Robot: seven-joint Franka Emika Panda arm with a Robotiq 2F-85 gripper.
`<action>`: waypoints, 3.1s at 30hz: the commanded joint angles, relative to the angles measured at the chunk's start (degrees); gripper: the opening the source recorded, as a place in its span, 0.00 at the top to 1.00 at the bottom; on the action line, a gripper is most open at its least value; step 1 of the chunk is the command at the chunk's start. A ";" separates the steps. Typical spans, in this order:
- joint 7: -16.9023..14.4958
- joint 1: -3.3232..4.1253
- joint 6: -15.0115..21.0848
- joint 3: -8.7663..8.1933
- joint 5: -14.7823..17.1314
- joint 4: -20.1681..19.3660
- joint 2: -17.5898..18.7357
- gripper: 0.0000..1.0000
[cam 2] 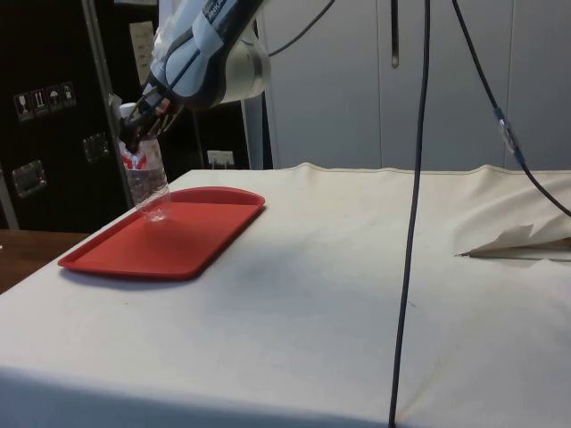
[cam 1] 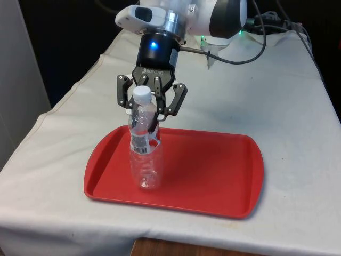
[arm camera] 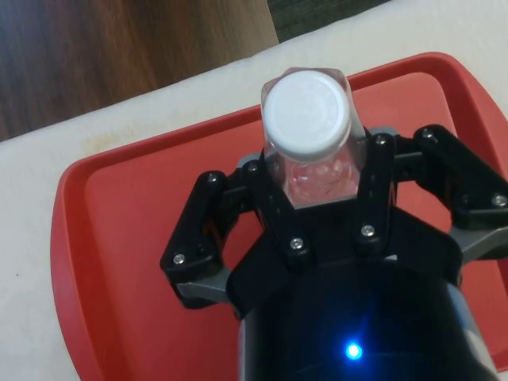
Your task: Place the bottle upright on the tray.
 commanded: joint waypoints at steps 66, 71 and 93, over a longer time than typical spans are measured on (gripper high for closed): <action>5.67 -0.52 7.33 0.00 0.06 -6.42 -1.32 0.86; 5.67 -0.46 7.33 -0.06 0.06 -6.42 -1.32 0.70; 5.67 -0.40 7.28 -0.11 0.06 -6.42 -1.32 0.00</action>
